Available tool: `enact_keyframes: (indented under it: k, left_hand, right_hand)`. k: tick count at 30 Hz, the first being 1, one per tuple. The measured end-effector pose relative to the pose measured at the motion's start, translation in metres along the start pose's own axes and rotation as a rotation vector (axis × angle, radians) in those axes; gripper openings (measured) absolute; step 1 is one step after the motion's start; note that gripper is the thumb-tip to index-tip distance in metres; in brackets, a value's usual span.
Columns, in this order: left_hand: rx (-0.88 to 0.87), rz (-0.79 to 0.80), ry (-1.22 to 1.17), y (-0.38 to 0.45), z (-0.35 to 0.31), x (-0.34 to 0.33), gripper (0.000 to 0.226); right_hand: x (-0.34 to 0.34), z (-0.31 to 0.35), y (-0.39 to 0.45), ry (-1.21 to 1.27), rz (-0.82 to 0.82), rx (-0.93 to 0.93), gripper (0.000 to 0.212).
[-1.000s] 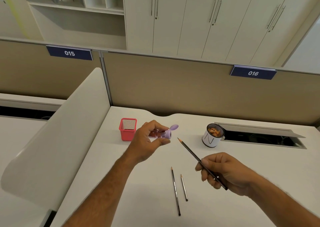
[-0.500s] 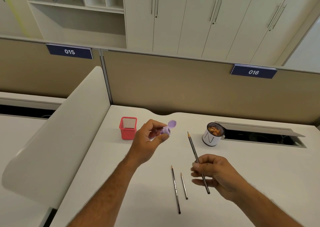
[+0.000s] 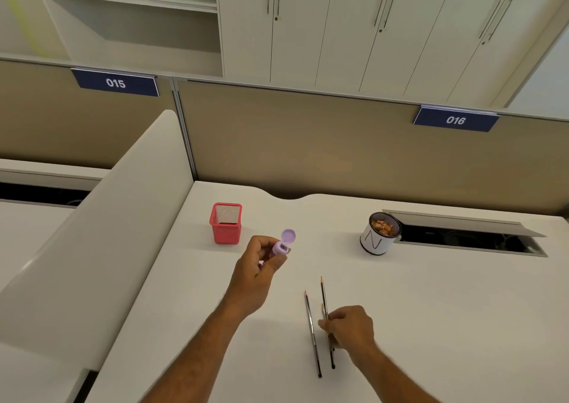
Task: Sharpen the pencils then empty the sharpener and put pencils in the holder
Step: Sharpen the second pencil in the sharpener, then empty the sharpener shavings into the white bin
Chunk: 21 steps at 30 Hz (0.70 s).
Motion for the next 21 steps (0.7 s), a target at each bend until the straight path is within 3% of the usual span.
enact_keyframes:
  k: [5, 21]
  left_hand:
    - [0.035, 0.001, 0.011, -0.003, 0.013, -0.001, 0.014]
    - [0.068, 0.015, 0.014, 0.0, 0.023, -0.011, 0.016]
  right_hand:
    - [-0.014, -0.004, 0.016, -0.253, 0.008, -0.012, 0.019]
    - [-0.028, -0.009, 0.031, -0.407, 0.039, 0.015, 0.033]
Point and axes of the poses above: each hand's wrist, its own y-axis towards the middle knuckle, its own x-axis out of the back of the hand, z = x × y, the point moved 9 cm from there along y, towards the middle knuckle, and after that the axes turned 4 degrees about y, right-handed, at the moved point
